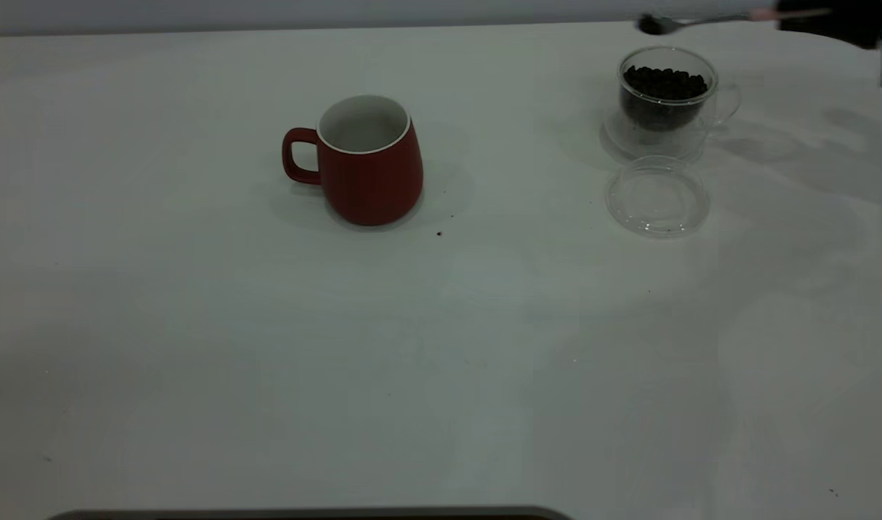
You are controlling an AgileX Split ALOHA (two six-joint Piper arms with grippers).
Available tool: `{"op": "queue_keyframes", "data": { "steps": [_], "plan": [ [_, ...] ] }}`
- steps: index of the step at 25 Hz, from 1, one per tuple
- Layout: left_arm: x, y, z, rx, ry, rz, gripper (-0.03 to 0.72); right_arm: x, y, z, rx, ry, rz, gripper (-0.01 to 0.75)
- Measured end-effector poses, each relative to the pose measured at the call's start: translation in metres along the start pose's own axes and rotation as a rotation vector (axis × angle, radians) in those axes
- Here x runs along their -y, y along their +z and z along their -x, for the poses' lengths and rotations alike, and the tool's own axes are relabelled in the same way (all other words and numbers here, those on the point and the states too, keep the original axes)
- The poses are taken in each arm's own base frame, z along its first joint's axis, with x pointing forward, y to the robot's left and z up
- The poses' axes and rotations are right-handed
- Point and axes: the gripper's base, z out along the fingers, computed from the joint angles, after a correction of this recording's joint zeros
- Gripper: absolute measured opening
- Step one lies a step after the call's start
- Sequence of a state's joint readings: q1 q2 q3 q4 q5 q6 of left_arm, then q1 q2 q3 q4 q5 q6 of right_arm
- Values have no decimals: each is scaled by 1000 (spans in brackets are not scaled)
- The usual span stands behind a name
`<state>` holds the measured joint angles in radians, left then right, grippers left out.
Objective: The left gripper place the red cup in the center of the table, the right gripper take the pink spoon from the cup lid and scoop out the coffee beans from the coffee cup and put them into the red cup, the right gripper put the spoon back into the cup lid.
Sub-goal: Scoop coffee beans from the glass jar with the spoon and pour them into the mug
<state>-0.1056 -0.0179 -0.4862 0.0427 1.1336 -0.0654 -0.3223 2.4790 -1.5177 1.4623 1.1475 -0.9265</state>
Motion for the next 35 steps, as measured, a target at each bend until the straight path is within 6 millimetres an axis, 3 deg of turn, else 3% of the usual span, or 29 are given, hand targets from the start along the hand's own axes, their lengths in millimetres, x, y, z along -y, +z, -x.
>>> {"op": "queue_keyframes", "data": {
  "steps": [8,14,25,31,35],
  "plan": [
    [0,0,0,0,0,0,495,-39,78,-39,-167,-60,45,99],
    [0,0,0,0,0,0,495,-61,119,-70,-265,-93,71,99],
    [0,0,0,0,-3,0,495,-78,167,-108,-308,-210,17,99],
    [0,0,0,0,-3,0,495,-77,180,-114,-268,-504,-39,99],
    [0,0,0,0,-3,0,495,-86,184,-117,-267,-731,-22,99]
  ]
}}
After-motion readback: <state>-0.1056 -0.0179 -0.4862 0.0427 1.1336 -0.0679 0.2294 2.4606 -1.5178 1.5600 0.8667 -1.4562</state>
